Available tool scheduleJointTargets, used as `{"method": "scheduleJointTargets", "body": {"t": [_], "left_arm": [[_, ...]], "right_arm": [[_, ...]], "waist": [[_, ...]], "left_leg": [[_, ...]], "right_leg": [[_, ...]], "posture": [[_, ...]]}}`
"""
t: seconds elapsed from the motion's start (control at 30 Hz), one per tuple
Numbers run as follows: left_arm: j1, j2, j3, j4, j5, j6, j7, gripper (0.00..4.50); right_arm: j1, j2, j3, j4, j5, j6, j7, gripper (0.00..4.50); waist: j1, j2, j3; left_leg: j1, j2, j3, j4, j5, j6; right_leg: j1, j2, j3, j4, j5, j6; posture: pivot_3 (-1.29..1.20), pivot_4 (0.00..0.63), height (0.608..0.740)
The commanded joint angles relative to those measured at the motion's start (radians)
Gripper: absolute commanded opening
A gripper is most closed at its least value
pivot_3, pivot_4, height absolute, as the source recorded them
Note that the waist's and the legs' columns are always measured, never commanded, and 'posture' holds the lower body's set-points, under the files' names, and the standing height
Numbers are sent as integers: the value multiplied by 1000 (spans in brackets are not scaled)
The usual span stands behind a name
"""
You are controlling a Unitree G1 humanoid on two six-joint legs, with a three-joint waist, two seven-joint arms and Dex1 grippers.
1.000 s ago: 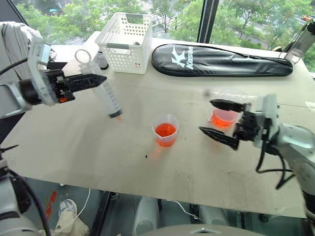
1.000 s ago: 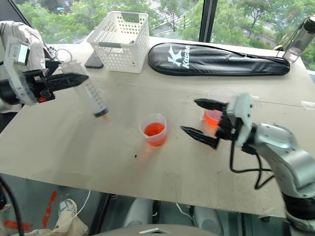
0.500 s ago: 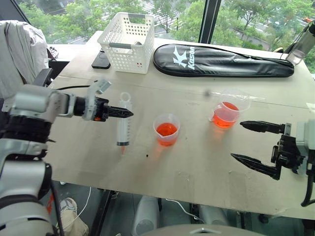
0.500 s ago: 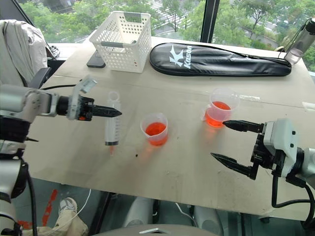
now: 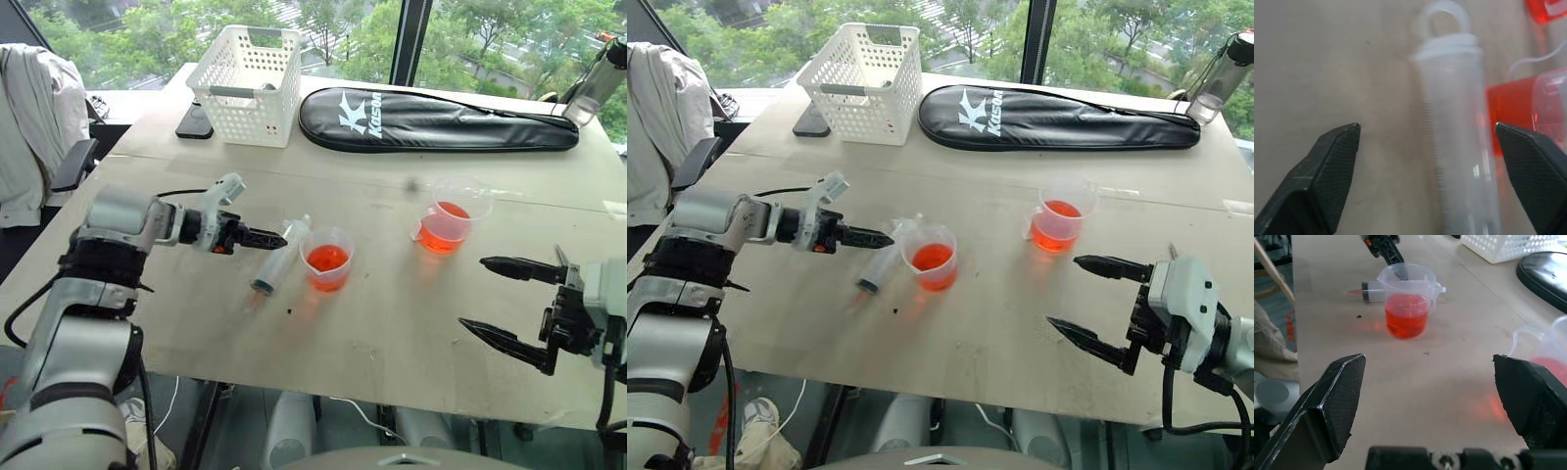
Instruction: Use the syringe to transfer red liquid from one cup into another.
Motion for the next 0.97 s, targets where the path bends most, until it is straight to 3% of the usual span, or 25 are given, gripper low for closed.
{"method": "scheduleJointTargets", "body": {"t": [0.03, 0.2, 0.47, 0.7, 0.97], "left_arm": [[84, -8, 231, -249, -52, -30, 129, 4425], [267, -127, 512, -633, -154, -95, 277, 4425], [578, -153, 682, -876, -256, -193, 272, 4425], [901, -123, 787, -871, -229, -352, 159, 4425], [1045, -130, 764, -852, -196, -510, 127, 4425]], "right_arm": [[25, 15, -49, 8, -19, -36, -5, 4500], [70, 58, -127, 56, -9, -54, -6, 4500], [172, 47, -274, 182, -50, -97, 92, 4500], [244, 57, -365, 239, -79, -136, 139, 4500], [265, 58, -366, 262, -94, -146, 159, 4500]], "waist": [[1, 0, 0], [10, 0, 0], [9, -1, -1], [5, -1, -3], [9, 0, -4]], "left_leg": [[0, 0, 0, 0, 0, 0], [0, 0, 0, 1, 0, 0], [3, -1, 0, 1, 0, 0], [3, 0, 1, 1, 0, 0], [3, 1, 0, 0, -3, -5]], "right_leg": [[0, 0, 0, 0, 0, 0], [1, -1, 0, 1, 0, 0], [2, -1, 1, 2, 0, -1], [1, -2, 1, -1, -1, 1], [1, -7, 2, -4, -2, 2]], "posture": [[0, 150, 724], [0, 150, 724], [0, 150, 724], [0, 150, 724], [0, 150, 724]]}}
